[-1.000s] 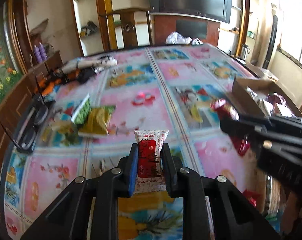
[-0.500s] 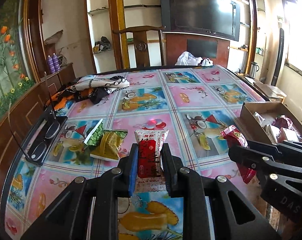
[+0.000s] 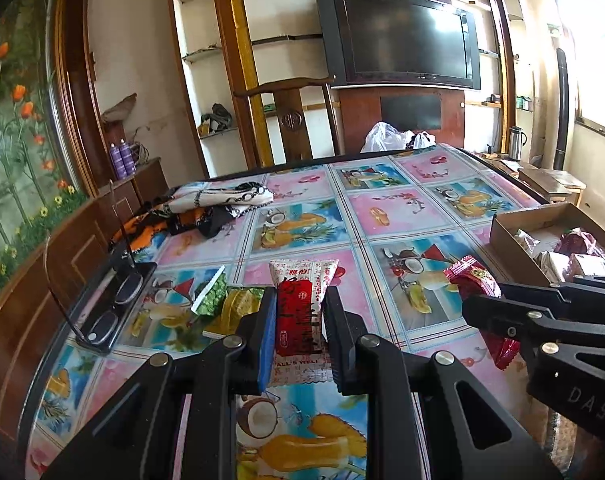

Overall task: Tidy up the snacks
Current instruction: 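Lift the red-and-white packet with the left gripper while the right gripper lifts the red candy, then carry the red-and-white packet and red candy over the cardboard box with both grippers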

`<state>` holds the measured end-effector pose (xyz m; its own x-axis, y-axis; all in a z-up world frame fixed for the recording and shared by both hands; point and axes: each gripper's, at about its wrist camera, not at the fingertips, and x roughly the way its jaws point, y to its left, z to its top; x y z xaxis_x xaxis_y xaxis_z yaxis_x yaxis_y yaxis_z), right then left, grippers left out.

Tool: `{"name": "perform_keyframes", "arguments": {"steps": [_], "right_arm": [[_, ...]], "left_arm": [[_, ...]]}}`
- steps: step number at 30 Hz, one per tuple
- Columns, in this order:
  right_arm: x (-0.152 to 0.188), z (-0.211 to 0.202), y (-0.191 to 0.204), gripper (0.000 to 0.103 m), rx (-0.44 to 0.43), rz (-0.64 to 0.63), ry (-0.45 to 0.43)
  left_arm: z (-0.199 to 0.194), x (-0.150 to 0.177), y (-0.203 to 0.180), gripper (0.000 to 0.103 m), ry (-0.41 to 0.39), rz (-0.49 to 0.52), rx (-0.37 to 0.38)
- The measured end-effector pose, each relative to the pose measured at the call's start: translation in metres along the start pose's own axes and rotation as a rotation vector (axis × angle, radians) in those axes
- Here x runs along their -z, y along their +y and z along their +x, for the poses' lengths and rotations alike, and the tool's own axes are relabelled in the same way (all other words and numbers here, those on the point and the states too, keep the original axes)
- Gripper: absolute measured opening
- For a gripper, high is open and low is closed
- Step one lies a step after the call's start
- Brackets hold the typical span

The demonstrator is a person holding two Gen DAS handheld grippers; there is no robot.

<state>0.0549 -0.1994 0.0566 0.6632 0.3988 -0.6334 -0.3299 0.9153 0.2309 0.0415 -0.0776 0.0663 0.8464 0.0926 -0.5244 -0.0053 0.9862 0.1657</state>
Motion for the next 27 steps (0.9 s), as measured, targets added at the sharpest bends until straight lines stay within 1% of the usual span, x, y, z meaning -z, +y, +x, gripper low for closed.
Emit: {"name": "perform_keyframes", "arguments": {"steps": [12, 27], "right_arm": [[0.000, -0.002, -0.001, 0.022, 0.002, 0.001, -0.007], [-0.001, -0.011, -0.010, 0.022, 0.010, 0.026, -0.036]], "left_arm": [[-0.003, 0.000, -0.001, 0.022, -0.026, 0.019, -0.037], [-0.007, -0.001, -0.002, 0.022, -0.047, 0.027, -0.057]]}}
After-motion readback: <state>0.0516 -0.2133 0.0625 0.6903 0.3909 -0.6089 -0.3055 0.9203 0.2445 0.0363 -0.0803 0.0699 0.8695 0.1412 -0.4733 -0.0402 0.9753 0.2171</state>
